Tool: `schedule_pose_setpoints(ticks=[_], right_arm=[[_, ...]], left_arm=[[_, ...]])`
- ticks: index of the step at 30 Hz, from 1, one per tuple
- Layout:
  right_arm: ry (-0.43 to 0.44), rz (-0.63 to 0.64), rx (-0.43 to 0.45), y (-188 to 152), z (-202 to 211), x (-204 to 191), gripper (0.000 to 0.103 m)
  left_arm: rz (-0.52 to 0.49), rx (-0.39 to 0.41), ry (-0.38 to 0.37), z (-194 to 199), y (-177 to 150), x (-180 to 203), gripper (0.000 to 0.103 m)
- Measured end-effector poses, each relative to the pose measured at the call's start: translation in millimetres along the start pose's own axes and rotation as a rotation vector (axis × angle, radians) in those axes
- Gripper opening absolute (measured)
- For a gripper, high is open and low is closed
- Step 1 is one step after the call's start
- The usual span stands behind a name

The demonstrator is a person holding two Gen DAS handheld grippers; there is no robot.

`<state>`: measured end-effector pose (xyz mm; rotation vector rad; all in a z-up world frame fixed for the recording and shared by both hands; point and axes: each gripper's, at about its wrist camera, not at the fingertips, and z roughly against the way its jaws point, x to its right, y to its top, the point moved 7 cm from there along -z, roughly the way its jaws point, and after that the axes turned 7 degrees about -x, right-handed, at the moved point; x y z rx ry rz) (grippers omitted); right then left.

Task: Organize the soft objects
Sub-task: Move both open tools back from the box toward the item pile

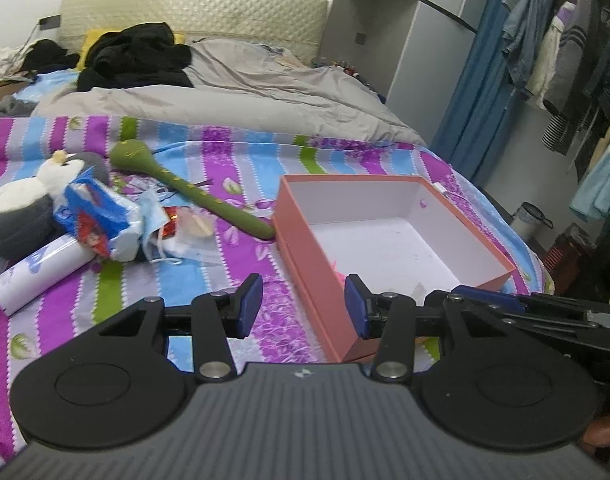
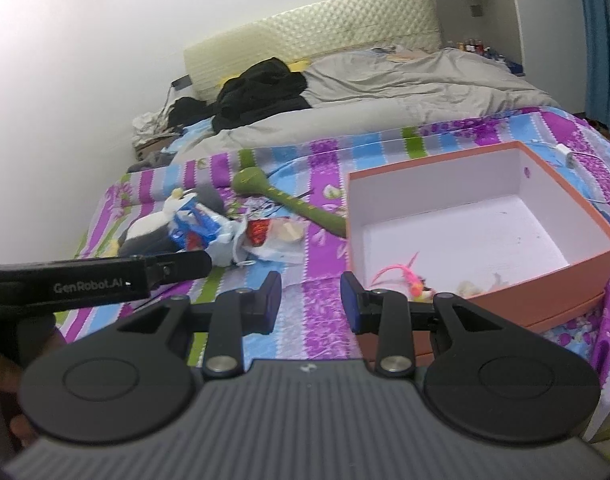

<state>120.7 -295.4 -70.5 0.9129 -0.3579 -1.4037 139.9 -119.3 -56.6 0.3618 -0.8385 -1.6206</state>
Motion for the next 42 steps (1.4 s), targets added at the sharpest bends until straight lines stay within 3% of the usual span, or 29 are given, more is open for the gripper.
schedule_pose_setpoints(ticks=[21,42], right_arm=[[0.132,0.102,-0.069,-33.1,-21.5,-81.0,0.036],[0.097,0.087,-0.159,-17.5,-84.4,-82.1,0.036]], left_arm=[[0.099,-0.001,0.115,51.3,-46.1,-66.8,0.051],[0.232,-0.065,0.150,-11.6,-22.1,-140.1,0.051]])
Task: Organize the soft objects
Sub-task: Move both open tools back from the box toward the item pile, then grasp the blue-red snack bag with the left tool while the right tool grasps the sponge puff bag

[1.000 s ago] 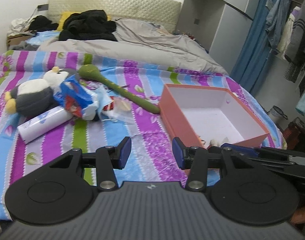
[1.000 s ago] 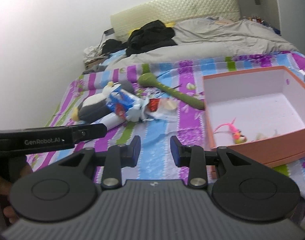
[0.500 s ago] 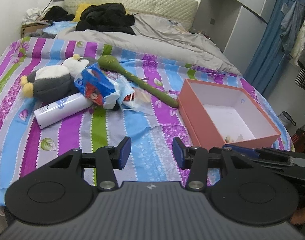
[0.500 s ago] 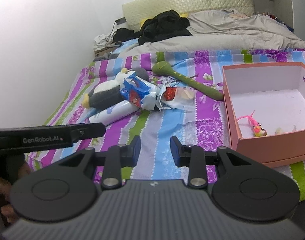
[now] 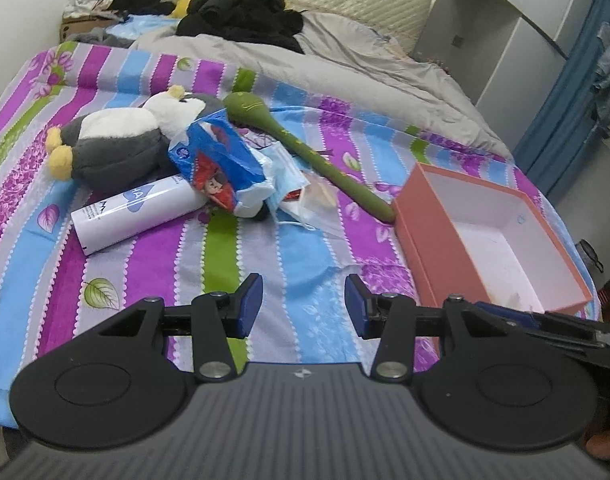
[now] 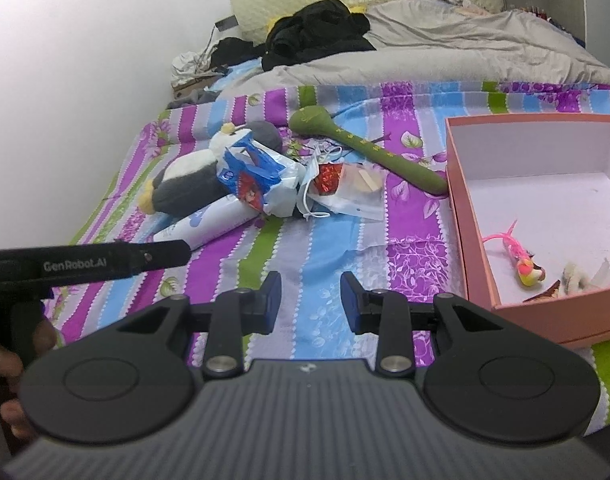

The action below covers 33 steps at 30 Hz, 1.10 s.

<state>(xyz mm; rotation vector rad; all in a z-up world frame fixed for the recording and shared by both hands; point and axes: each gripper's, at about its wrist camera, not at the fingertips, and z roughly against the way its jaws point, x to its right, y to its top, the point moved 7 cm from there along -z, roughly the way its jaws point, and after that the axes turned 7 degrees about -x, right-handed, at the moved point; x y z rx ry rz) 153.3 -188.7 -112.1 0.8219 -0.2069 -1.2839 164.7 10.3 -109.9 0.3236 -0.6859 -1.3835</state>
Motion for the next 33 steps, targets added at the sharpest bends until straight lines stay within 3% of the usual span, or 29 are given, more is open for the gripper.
schedule_pose_setpoints(ticks=[8,11,14,25,27,29,33], right_arm=[[-0.013,-0.017,-0.033,22.9,-37.8,16.7,0.036],[-0.018,-0.028,-0.045,32.2,-53.7,25.0,0.036],[-0.017,-0.041,-0.060,41.5,-72.2,33.2,0.036],[-0.028,-0.060,-0.105,78.2,-157.5,52.8,0.036],[-0.033,-0.076,-0.119,83.9,-175.2,59.0,0.041],[-0.039,-0.084,-0.131,88.3,-193.1,64.7,0.058],[-0.049,-0.076,-0.147,94.8,-221.6,68.8,0.057]], left_arm=[[0.054,-0.029,0.024,-44.5,24.6,-20.4,0.052],[0.079,-0.040,0.029,-63.1,34.0,-27.4,0.059],[0.096,-0.042,0.030,-80.3,44.9,-33.8,0.060],[0.156,-0.065,0.058,-154.2,72.9,-64.9,0.064],[0.161,-0.075,0.066,-169.3,75.5,-69.1,0.065],[0.173,-0.079,0.072,-183.7,77.2,-73.4,0.066],[0.202,-0.083,0.075,-206.5,79.0,-81.3,0.066]])
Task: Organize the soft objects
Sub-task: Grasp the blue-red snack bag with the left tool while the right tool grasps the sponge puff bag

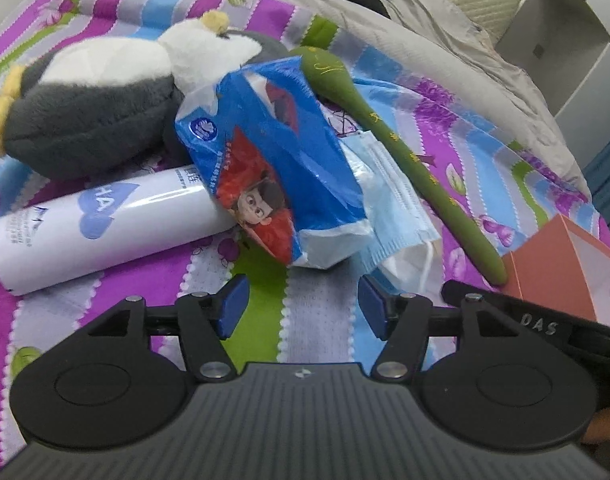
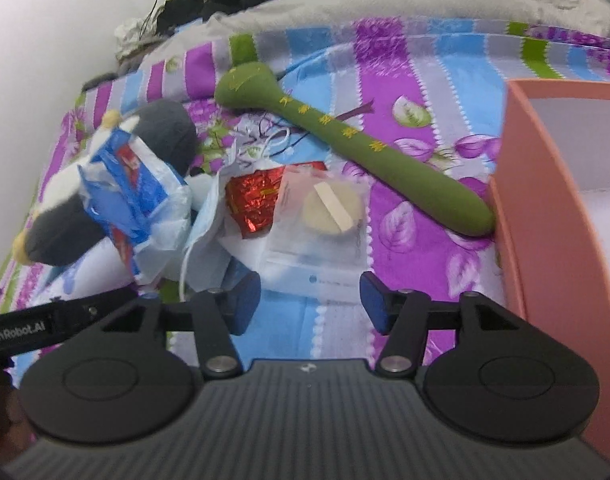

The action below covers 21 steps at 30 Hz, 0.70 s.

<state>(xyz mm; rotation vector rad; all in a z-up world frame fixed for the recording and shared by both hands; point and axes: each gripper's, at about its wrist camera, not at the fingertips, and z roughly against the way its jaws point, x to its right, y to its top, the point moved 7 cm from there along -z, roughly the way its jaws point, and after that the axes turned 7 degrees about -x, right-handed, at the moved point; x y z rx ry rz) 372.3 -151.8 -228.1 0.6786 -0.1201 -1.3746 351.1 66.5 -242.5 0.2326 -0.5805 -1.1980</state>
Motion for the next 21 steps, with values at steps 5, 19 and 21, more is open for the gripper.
schedule_pose_setpoints(ticks=[5,19,21], right_arm=[[0.003,0.064,-0.049,1.1,-27.1,-8.8,0.058],[-0.131,0.423,-0.026,-11.5,-57.8,-33.3,0.053],[-0.147,0.464,-0.021,-14.7,-60.8,-36.4,0.050]], left_arm=[[0.040,0.002,0.012,-19.7,5.8,-7.4,0.066],[0.107,0.015,-0.084,-38.3,14.0,-7.7,0.043],[0.125,0.013,-0.101,-39.8,14.6,-7.4,0.036]])
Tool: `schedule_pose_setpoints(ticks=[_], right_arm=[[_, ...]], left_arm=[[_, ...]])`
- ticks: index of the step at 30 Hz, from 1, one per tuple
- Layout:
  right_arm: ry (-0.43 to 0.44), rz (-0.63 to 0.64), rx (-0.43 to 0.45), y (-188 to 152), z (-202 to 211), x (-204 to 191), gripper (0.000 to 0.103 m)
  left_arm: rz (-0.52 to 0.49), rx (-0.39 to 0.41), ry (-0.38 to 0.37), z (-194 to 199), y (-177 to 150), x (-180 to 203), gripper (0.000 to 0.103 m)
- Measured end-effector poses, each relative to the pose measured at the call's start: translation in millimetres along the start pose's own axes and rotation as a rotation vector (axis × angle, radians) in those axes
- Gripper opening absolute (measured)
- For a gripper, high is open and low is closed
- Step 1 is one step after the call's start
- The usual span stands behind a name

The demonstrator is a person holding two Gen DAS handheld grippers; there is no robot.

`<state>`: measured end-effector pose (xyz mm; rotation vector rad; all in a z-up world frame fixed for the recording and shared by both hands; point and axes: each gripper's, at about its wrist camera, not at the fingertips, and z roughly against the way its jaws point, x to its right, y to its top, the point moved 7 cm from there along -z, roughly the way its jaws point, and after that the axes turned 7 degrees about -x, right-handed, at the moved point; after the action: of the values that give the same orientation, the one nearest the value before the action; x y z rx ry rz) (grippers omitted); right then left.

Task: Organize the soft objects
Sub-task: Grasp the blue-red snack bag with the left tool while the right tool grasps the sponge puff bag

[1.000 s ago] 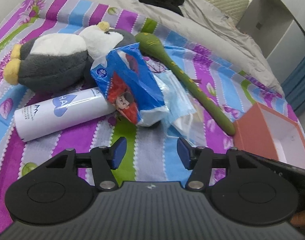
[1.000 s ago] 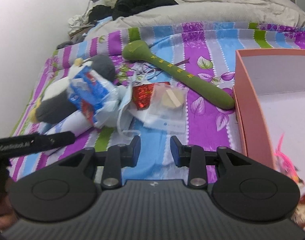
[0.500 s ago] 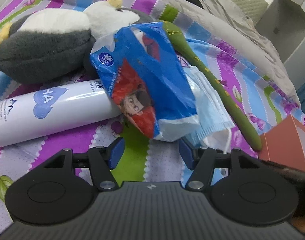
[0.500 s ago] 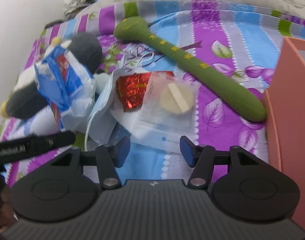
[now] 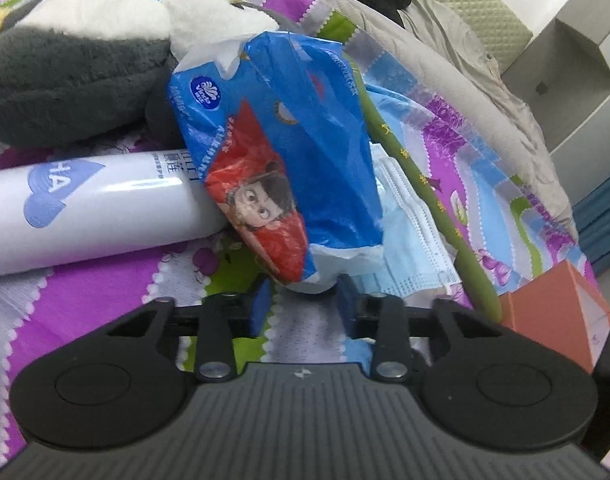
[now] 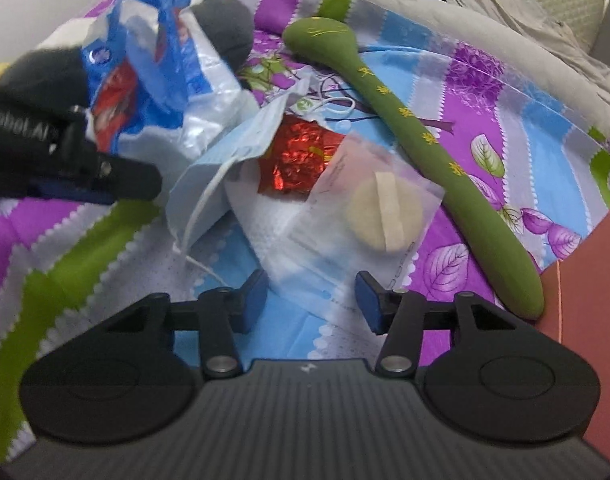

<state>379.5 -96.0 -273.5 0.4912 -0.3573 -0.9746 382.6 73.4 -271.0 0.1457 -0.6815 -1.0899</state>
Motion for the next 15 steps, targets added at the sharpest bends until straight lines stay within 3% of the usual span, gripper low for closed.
schedule_pose_setpoints(ticks=[3,6,7,11,15], right_arm=[[0.013,-0.006,0.001,-0.4,-0.3,0.3,0.043],[0.022,-0.008,0.001,0.8,0.5,0.8,0.025],[0.032,-0.010,0.000,1.1,1.0,0.0,0.018],[0.043,-0.037,-0.002,1.3,3.4,-3.4,0.008],[0.033,-0.056,0.006,-0.1,12.1,-3.8,0.005]], left_arm=[[-0.008,0.009,-0.003,1.0,1.0,2.4,0.025],[-0.014,0.012,0.003,3.1,1.9,4.0,0.006],[-0.009,0.014,-0.001,5.4,1.7,2.3,0.005],[-0.009,0.029,-0.002,14.1,1.6,0.6,0.002],[-0.012,0.041,-0.010,27.6,-0.7,0.4,0.001]])
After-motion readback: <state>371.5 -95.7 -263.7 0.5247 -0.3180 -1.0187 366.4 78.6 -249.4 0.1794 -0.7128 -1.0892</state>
